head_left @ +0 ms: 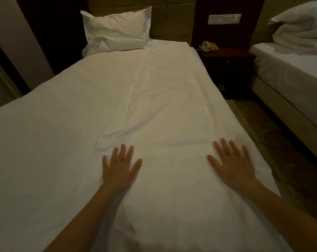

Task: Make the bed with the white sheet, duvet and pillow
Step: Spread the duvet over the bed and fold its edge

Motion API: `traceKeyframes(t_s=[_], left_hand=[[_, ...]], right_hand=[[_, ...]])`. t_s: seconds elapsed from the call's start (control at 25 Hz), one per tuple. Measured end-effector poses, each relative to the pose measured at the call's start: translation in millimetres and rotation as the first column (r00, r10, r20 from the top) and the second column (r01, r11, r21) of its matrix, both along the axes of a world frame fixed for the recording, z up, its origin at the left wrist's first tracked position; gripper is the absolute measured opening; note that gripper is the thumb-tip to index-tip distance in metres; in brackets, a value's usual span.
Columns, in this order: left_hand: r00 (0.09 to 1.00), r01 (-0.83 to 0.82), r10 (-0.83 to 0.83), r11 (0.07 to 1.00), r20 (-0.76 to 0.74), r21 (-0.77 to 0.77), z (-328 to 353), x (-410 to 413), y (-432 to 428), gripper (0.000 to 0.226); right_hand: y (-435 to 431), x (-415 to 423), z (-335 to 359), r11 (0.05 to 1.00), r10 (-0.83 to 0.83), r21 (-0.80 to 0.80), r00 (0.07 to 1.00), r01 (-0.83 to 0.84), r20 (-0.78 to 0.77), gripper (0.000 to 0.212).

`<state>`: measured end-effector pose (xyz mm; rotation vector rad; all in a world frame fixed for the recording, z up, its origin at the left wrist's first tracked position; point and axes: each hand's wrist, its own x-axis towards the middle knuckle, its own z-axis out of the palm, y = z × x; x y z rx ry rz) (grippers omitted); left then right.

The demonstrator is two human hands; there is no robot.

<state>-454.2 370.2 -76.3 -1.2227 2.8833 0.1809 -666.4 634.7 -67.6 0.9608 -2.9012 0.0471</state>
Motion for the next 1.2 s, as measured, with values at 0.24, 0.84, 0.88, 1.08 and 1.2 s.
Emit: traceKeyframes(t_s=[0.24, 0.84, 0.88, 1.08, 1.2], left_hand=[[0.943, 0.323, -0.324, 0.946, -0.075, -0.026, -1.8, -34.5, 97.5, 0.093], [0.971, 0.133, -0.185, 0.946, -0.155, -0.295, -19.9, 57.8, 100.9, 0.074], [0.966, 0.133, -0.188, 0.949, -0.176, -0.285, -19.4, 55.9, 115.8, 0.071], [0.901, 0.284, -0.364, 0.906, -0.235, -0.313, -41.1, 86.4, 165.9, 0.068], [0.941, 0.119, -0.233, 0.907, -0.245, -0.404, -52.2, 137.6, 135.7, 0.070]], right_hand=[[34.8, 2.5, 1.0, 0.998, -0.020, 0.056, 0.992, 0.013, 0.127, 0.072], [62.9, 79.1, -8.6, 0.991, -0.075, -0.104, 0.994, 0.084, 0.085, 0.088], [53.5, 93.3, -6.2, 0.989, -0.063, -0.132, 0.996, 0.070, 0.056, 0.087], [47.3, 180.9, -33.4, 0.958, 0.145, -0.239, 0.987, -0.158, -0.070, 0.067], [92.0, 165.1, -43.2, 0.963, 0.044, -0.260, 0.993, -0.073, -0.114, 0.075]])
